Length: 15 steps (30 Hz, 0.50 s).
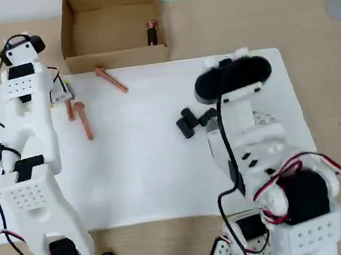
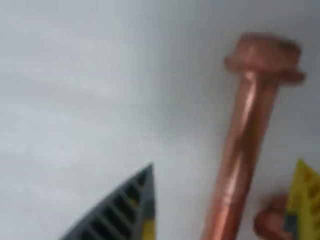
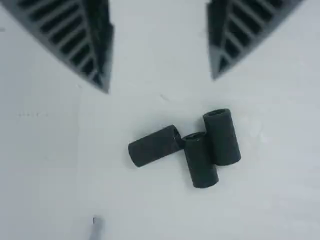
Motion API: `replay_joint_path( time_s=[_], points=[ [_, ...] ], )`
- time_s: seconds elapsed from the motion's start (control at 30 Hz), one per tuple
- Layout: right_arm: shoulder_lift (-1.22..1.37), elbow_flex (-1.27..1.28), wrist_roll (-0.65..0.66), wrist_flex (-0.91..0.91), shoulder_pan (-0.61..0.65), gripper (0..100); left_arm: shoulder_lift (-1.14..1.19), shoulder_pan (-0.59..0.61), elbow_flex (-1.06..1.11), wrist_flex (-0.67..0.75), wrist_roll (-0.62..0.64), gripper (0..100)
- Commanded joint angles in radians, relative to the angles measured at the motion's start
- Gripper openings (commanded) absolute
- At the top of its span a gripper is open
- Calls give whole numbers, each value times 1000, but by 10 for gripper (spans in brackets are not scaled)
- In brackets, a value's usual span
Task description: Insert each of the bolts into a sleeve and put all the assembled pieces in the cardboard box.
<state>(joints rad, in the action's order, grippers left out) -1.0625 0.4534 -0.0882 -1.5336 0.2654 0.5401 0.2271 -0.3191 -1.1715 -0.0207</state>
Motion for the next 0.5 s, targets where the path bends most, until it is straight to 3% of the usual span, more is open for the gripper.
replay_joint_path(
  time_s=[0.0, 0.47],
  points=[
    [-39, 18, -9, 18, -21, 167, -12, 6, -54, 48, -9, 200],
    [-47, 18, -9, 15, -21, 167, 133, 5, -54, 89, -9, 198]
  ],
)
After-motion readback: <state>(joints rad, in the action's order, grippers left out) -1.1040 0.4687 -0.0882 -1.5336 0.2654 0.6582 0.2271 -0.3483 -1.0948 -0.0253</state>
